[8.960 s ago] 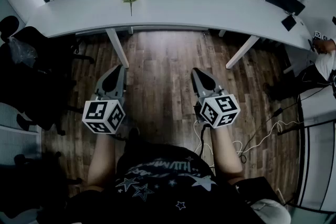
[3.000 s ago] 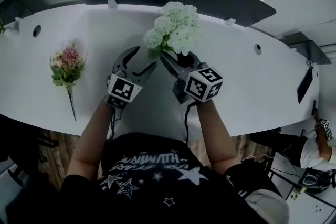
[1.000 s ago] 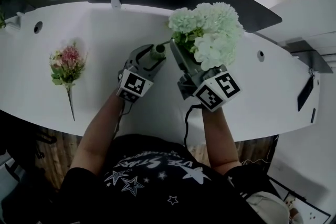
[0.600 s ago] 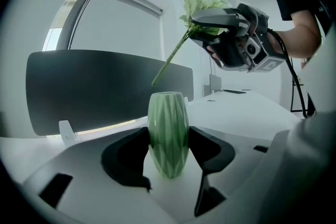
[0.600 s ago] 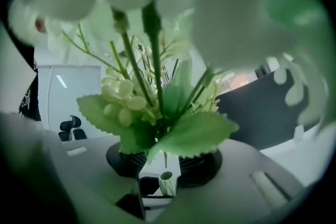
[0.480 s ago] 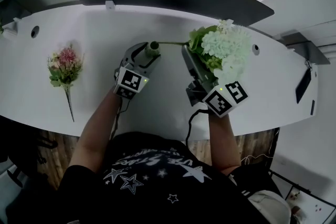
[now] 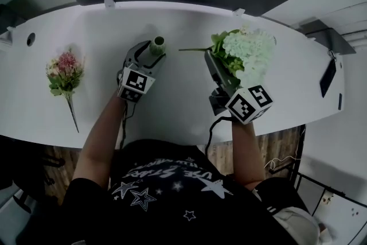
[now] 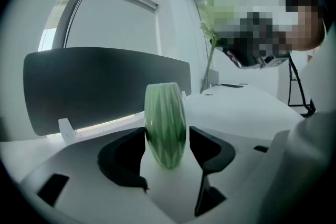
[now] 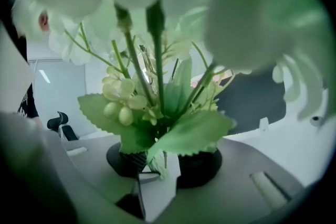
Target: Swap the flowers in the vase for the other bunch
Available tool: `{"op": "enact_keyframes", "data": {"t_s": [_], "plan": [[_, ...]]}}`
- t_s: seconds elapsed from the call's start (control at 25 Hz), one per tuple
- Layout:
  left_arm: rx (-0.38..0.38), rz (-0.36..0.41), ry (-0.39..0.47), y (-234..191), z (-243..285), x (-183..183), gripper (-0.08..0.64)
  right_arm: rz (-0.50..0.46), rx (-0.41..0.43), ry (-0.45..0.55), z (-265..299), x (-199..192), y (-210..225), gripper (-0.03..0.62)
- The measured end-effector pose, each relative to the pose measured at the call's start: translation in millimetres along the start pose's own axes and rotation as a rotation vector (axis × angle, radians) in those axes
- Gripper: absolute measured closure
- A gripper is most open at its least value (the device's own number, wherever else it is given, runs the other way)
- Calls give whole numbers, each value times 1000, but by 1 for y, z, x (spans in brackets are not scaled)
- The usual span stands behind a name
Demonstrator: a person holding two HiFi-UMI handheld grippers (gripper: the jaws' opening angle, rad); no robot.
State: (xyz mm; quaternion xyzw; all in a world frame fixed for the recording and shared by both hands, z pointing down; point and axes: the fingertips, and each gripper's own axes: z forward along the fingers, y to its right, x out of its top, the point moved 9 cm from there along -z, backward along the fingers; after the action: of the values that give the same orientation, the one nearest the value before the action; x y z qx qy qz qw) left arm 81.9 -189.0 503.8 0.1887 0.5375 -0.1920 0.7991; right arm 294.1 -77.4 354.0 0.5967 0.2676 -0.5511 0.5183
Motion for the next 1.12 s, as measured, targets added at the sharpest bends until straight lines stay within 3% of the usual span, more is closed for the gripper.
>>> {"op": "enact_keyframes", "data": {"t_s": [0.24, 0.52, 0.72, 0.96, 1.12], "plan": [[2, -49, 7, 6, -14, -1, 305, 59, -108, -160, -26, -38, 16, 472], [53, -132, 48, 15, -47, 11, 305, 135, -166, -363, -38, -72, 32, 472], [67, -187, 38, 20, -65, 3, 305, 233, -198, -388, -32, -80, 55, 474], [102, -216, 25, 22, -82, 1, 305, 304, -250, -445, -5, -95, 79, 468], [84, -210, 20, 30, -87, 2, 305, 371, -268, -447, 7, -111, 89, 468]]}}
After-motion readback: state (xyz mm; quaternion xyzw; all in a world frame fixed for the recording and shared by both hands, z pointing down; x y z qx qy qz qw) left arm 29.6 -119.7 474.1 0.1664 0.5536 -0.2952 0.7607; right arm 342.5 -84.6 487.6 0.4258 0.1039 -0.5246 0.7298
